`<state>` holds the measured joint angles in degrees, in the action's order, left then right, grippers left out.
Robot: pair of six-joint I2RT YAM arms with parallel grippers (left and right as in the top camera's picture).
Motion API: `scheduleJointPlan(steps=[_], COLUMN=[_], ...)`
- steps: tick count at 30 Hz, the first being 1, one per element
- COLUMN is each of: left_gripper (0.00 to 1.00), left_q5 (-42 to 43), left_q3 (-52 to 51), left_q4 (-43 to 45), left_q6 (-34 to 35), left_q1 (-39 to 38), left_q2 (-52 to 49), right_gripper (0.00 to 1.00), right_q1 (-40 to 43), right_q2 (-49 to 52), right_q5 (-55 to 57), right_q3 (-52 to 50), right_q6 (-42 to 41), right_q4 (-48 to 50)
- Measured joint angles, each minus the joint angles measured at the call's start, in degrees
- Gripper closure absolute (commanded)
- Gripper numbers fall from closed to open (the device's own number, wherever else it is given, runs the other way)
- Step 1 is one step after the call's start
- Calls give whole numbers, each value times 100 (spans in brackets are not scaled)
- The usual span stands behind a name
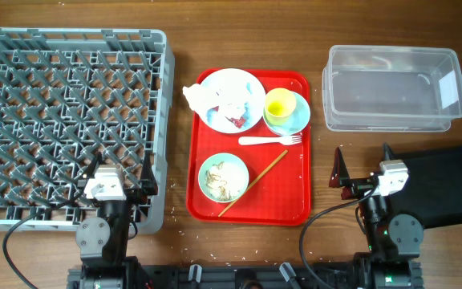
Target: Sort waste into correct bins and load items into the dishwasher rack
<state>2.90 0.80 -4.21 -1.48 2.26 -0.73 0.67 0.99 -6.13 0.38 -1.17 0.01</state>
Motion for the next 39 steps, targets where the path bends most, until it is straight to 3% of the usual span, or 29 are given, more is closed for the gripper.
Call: scheduleJointPlan(steps=[39], left_gripper=[0], left_q5=[0], left_q3=[0], left_q4=[0], left_q6=[0], left_q1=[0], left_q2=[0], right_gripper=[0], right_q1=[0], right_q2=[0], right_q5=[0], right_q3=[0], right_q6=[0], right_q4=[0])
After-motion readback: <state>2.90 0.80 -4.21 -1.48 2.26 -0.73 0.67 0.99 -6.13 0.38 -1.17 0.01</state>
